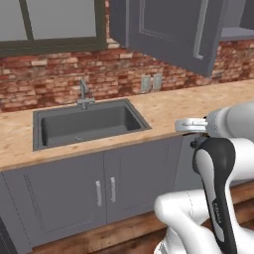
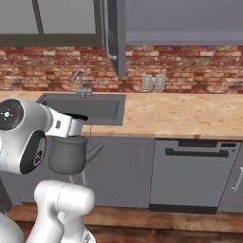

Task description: Open the cabinet, pick the kettle from the cabinet, and place it in the sink.

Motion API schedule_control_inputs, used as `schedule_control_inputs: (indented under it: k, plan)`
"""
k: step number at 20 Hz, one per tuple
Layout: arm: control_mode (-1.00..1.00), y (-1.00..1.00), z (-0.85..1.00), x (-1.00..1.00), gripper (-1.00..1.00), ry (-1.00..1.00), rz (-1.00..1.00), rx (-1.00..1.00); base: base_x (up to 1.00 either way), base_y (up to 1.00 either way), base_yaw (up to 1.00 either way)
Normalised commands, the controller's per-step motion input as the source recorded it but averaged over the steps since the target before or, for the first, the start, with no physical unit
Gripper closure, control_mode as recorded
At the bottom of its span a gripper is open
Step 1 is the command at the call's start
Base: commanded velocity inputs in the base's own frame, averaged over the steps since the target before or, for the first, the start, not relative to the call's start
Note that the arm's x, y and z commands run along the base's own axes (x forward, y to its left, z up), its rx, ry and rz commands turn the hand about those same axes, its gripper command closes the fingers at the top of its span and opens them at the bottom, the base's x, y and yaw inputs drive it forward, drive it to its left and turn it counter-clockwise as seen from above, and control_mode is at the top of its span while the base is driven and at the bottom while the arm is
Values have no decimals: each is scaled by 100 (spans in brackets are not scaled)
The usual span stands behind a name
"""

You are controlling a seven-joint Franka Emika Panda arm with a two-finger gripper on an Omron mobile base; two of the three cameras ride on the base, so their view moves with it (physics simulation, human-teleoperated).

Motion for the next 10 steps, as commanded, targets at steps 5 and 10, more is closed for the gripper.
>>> schedule_control_inputs:
  k: [5,10]
  plan:
    - [100,0,0,0,100,0,0,0,1,68,-4]
    - [100,0,0,0,100,0,0,0,14,66,-8]
